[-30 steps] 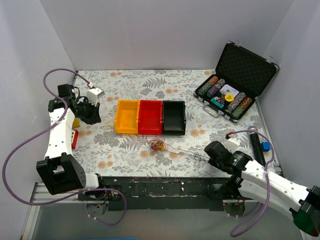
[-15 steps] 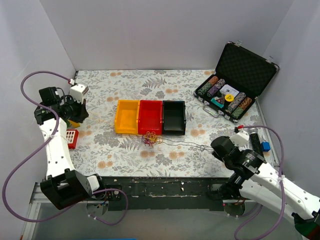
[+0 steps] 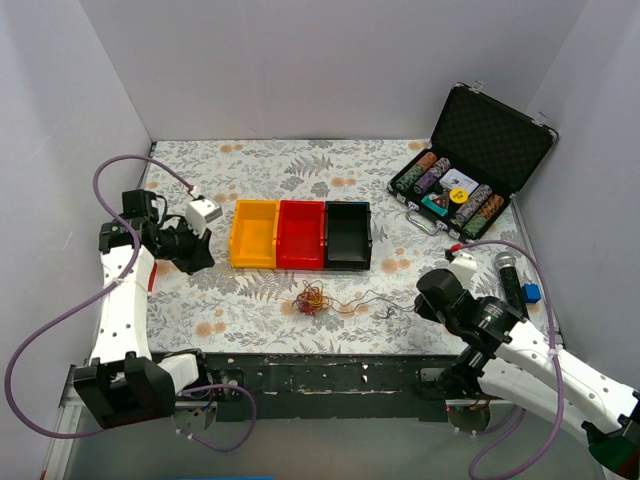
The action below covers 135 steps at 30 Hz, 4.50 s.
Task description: Untangle the cables
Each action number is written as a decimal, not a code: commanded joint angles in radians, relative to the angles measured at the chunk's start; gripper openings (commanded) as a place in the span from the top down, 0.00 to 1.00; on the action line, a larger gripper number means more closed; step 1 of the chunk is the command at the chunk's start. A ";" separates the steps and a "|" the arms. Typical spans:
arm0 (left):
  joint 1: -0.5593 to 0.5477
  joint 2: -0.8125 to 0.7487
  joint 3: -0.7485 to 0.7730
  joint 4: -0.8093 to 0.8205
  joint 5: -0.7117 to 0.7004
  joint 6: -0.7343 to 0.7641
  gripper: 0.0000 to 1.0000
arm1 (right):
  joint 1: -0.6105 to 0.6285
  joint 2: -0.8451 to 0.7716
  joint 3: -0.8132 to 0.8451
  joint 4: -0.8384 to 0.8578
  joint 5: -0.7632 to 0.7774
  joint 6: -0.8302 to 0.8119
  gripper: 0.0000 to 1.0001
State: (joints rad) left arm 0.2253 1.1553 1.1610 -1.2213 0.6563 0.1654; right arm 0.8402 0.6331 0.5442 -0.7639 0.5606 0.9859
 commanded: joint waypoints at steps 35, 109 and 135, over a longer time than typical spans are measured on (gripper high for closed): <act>-0.173 0.017 -0.092 0.195 -0.015 -0.135 0.98 | 0.034 0.374 0.100 0.696 -0.522 -0.389 0.33; -0.181 -0.097 -0.449 0.514 -0.475 0.043 1.00 | 0.378 -0.151 0.760 0.250 0.310 -0.722 0.99; -0.181 -0.095 -0.633 0.729 -0.713 0.178 1.00 | 0.378 -0.202 0.732 1.276 0.926 -1.675 0.99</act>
State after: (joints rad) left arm 0.0406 1.0824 0.5564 -0.5636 0.0582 0.2867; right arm 1.2243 0.4599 1.2945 0.0216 1.3869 -0.3103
